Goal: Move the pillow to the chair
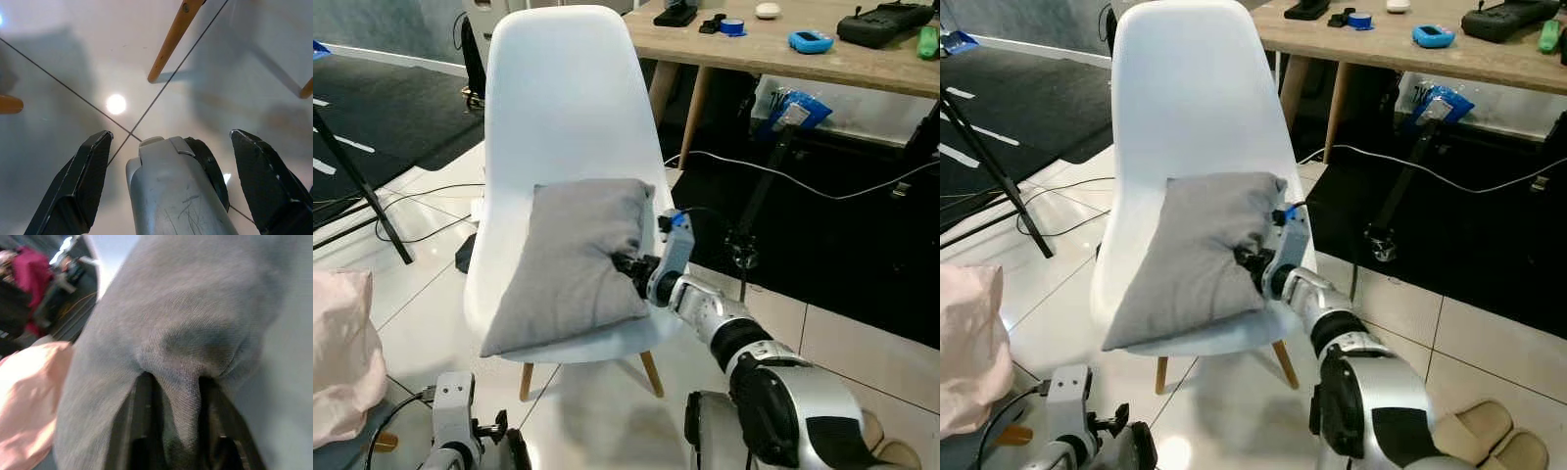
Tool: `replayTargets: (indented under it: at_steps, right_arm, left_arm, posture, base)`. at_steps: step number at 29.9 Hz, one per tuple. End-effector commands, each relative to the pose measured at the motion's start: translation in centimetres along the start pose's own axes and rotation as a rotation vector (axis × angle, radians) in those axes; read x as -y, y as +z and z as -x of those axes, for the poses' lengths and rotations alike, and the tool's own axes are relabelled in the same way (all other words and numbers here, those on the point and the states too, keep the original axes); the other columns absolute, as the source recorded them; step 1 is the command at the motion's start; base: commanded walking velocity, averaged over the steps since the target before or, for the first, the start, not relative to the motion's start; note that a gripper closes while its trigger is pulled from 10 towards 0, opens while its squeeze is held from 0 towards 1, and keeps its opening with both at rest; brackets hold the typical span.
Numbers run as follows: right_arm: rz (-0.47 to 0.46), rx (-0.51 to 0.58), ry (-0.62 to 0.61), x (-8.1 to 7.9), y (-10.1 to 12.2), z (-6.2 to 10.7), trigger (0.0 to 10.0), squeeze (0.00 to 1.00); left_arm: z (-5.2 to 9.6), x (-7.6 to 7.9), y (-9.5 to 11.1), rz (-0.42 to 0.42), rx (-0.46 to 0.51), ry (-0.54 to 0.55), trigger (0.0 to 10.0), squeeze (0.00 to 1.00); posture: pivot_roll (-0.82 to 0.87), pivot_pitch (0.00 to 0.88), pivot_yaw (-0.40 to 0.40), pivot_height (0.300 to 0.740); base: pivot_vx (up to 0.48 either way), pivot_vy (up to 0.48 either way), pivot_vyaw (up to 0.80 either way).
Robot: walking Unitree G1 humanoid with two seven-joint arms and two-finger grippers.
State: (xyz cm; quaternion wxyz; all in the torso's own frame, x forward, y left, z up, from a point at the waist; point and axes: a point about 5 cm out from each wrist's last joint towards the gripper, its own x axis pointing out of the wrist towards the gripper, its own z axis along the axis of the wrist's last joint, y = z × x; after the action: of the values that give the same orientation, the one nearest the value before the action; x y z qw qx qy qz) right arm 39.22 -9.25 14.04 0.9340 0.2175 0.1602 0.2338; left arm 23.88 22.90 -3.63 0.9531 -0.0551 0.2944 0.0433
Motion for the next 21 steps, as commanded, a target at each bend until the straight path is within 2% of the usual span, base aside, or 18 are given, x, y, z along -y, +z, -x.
replayTargets:
  at_steps: [1,11,15,16,19,21]
  right_arm:
    - [-0.011,0.003,-0.051,0.7,-0.5,0.3,10.0,1.00]
    - [0.015,-0.053,-0.096,1.8,-1.8,0.8,10.0,1.00]
    - [0.015,-0.095,-0.170,4.1,-2.9,2.2,10.0,1.00]
    - [0.015,-0.095,-0.170,4.1,-2.9,2.2,10.0,1.00]
    - [0.004,-0.112,-0.270,7.3,-3.8,4.5,10.0,1.00]
    - [0.003,-0.113,-0.283,7.7,-4.0,4.8,10.0,1.00]
  left_arm:
    - [0.3,-0.4,-0.7,-0.007,-0.029,0.006,10.0,0.00]
    - [0.3,-0.3,-0.7,-0.004,-0.029,0.006,10.0,0.00]
    - [0.2,-0.2,-0.6,0.000,-0.031,0.003,10.0,0.00]
    - [0.2,-0.2,-0.6,0.000,-0.031,0.003,10.0,0.00]
    - [0.1,-0.1,-0.6,0.003,-0.031,-0.001,10.0,0.00]
    - [0.1,0.0,-0.6,0.003,-0.031,-0.002,10.0,0.00]
  posture:
    - [-0.03,0.184,0.047,0.444]
    - [-0.04,0.179,0.041,0.444]
    - [-0.05,0.173,0.031,0.444]
    - [-0.05,0.173,0.031,0.444]
    - [-0.06,0.170,0.027,0.444]
    - [-0.06,0.170,0.027,0.444]
  base:
    - [0.000,0.000,0.00]
    - [0.000,0.000,0.00]
    - [0.000,0.000,0.00]
    - [0.000,0.000,0.00]
    - [0.000,0.000,0.00]
    - [0.000,0.000,0.00]
